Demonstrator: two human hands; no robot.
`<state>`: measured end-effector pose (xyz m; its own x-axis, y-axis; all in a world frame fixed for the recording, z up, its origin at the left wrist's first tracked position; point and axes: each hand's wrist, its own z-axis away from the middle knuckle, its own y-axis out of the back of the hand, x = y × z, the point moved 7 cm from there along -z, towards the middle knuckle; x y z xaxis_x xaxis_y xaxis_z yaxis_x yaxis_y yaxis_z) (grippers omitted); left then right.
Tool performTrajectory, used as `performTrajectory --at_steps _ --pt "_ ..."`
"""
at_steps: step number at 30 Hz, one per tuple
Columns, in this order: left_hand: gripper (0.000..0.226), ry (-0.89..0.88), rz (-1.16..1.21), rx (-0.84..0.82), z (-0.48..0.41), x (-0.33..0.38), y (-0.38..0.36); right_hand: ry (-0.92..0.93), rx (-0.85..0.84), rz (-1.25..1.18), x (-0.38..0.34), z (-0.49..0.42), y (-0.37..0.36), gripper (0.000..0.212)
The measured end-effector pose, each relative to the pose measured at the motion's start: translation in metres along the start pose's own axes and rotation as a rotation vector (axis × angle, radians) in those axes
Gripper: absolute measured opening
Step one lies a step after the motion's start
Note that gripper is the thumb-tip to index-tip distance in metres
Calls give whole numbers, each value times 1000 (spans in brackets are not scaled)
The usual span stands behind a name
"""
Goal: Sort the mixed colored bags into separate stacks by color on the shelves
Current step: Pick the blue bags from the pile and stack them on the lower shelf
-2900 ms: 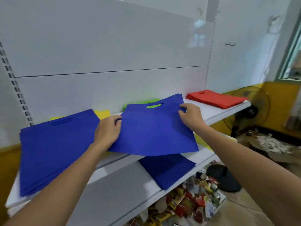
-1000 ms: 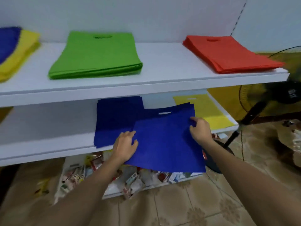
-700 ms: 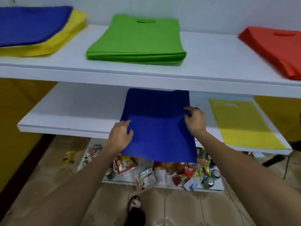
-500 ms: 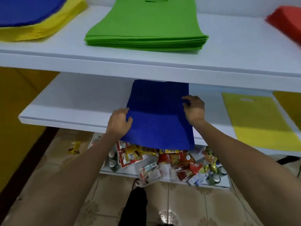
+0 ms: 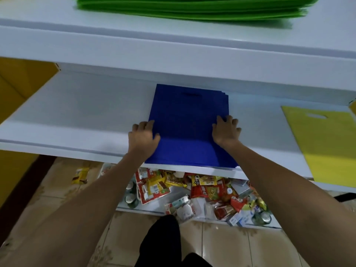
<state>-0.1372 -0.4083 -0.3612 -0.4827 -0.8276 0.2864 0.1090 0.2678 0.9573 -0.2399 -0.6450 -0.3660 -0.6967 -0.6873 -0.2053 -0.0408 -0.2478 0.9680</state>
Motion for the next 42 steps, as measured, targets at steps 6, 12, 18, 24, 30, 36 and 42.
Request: performTrajectory --at_steps 6,12,18,24,30,36,42 --pt "52 -125 28 -30 -7 12 -2 -91 125 -200 9 1 8 41" --pt "72 -198 -35 -99 -8 21 -8 -23 68 -299 17 3 11 51" --pt "70 -93 -19 -134 12 22 19 53 43 -148 7 18 37 54" --pt "60 32 84 -85 76 3 68 212 14 -119 -25 60 80 54" --pt "51 163 70 -6 163 -27 130 514 24 -190 -85 144 112 56" --pt "42 273 91 235 225 -72 218 765 -43 -317 -183 219 150 55" --pt "40 444 27 383 292 -148 303 976 -180 -412 -294 287 150 53"
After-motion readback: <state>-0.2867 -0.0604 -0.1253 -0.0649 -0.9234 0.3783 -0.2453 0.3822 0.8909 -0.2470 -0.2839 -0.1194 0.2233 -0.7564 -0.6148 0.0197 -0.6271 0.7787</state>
